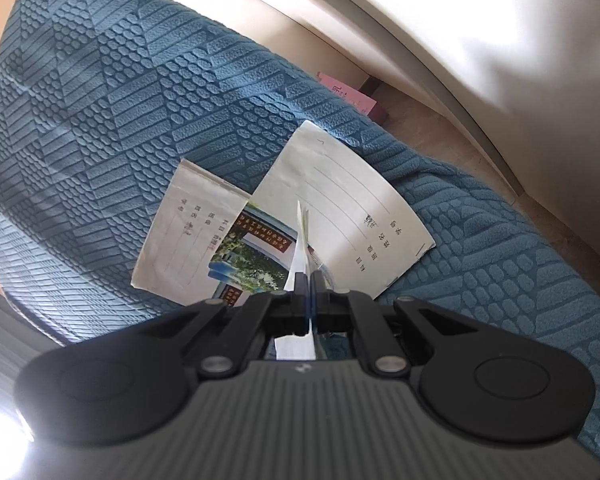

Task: Organize objects
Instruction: 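Close the left gripper on the white sheet while the right gripper holds it, then lift and carry the white sheet with both grippers toward the book stack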

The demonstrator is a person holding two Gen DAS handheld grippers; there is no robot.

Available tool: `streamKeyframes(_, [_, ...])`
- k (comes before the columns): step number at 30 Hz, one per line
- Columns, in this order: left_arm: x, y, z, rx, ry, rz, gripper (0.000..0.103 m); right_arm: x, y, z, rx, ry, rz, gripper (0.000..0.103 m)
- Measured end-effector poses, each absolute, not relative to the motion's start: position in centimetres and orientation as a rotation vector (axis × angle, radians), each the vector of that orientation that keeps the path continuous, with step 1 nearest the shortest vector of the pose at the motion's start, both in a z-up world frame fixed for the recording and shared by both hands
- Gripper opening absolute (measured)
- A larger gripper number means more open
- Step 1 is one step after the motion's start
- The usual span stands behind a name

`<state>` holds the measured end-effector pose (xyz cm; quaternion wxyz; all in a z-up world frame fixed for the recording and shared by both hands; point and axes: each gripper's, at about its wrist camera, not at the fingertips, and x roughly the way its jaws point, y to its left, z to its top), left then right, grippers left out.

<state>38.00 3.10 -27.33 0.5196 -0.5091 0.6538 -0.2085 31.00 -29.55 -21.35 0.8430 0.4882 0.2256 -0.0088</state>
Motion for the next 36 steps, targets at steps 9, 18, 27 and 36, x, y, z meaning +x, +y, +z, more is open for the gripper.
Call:
streamKeyframes(9, [39.0, 1.7, -27.2, -1.218, 1.52, -0.51, 0.064, 30.5, -30.0, -21.8, 1.026, 0.507, -0.051, 0.004])
streamKeyframes(18, [40.1, 2.4, -25.5, -1.08, 1.441, -0.479, 0.028, 28.6, -30.1, -21.5, 0.992, 0.511, -0.086, 0.004])
streamKeyframes(27, [40.8, 3.9, -22.2, -1.034, 1.339, -0.486, 0.004, 28.3, -30.7, -23.5, 1.144, 0.603, -0.096, 0.009])
streamKeyframes(36, [42.1, 4.1, -20.5, -1.058, 1.308, -0.51, 0.001, 29.0, -29.2, -25.1, 1.34, 0.645, 0.102, 0.067])
